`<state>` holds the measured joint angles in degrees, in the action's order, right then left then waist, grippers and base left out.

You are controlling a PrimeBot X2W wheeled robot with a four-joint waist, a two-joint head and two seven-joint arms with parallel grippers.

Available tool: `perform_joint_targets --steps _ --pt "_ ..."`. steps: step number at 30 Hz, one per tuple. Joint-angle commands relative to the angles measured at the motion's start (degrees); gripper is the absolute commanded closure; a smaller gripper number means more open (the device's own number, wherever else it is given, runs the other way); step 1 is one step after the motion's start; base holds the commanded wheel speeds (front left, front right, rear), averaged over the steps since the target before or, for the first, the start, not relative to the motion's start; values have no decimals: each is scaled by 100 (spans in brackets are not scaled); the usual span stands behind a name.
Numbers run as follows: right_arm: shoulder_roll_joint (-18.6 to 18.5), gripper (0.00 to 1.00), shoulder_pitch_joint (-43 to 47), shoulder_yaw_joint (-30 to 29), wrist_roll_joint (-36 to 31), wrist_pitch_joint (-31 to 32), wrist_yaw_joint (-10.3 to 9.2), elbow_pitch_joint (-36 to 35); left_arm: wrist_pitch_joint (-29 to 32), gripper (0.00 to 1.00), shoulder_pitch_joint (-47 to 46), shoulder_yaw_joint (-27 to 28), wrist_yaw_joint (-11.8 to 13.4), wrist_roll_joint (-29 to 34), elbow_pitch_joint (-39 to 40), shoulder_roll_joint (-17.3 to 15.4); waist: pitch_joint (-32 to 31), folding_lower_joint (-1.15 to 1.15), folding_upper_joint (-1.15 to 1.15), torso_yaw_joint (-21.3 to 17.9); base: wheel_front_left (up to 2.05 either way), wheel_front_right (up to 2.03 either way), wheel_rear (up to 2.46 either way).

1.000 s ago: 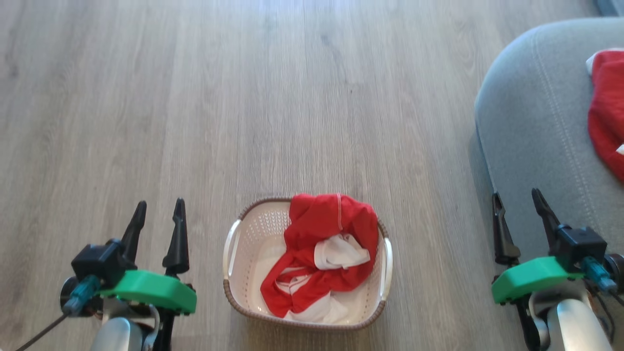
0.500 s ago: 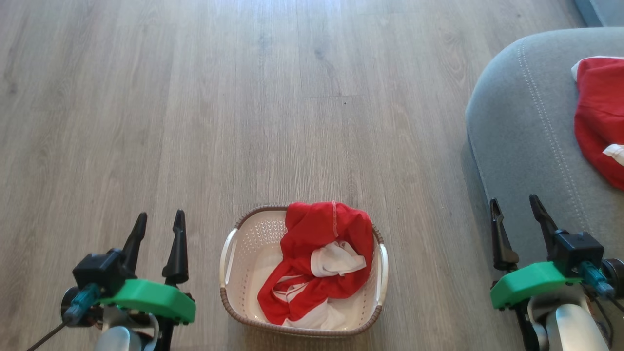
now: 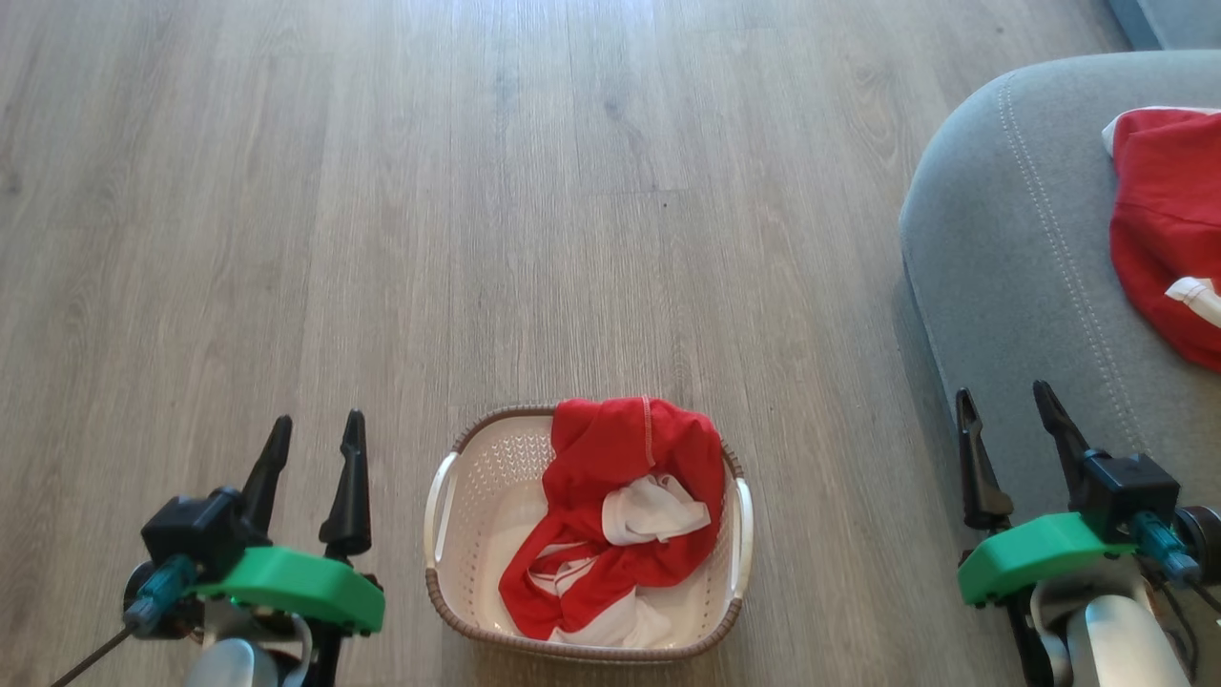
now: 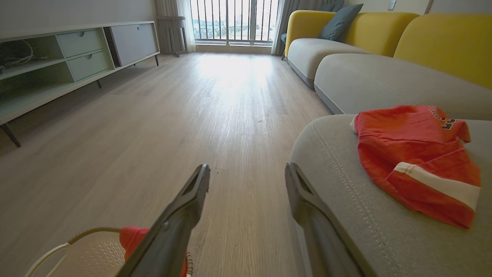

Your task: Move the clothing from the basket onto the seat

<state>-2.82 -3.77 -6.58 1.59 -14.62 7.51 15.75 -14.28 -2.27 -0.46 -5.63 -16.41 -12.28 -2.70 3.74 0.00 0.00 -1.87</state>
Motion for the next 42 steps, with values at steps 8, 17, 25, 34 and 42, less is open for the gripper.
perform_joint_targets --steps 8,17,25,34,42 --pt "-6 0 -25 127 -17 -38 -2 -178 -72 0 -162 79 58 -54 185 -19 -17 0 0 -12 0 0 0" --pt "-6 0 -149 100 48 -38 -2 -294 -72 0 -320 -88 33 -65 180 -18 383 0 0 -62 0 0 0" --pt "-6 0 -550 -37 84 -38 -2 -529 -72 0 -891 -511 -15 -5 9 -18 1519 0 0 -167 0 0 0" --pt "-6 0 -1297 -75 304 -38 -2 -751 179 0 -2025 -1295 -34 304 -876 -18 3220 0 0 -495 0 0 0" --pt "-6 0 -1947 276 663 -38 -2 -805 899 0 -2965 -1578 159 572 -1750 -52 4382 0 0 -957 0 0 0"
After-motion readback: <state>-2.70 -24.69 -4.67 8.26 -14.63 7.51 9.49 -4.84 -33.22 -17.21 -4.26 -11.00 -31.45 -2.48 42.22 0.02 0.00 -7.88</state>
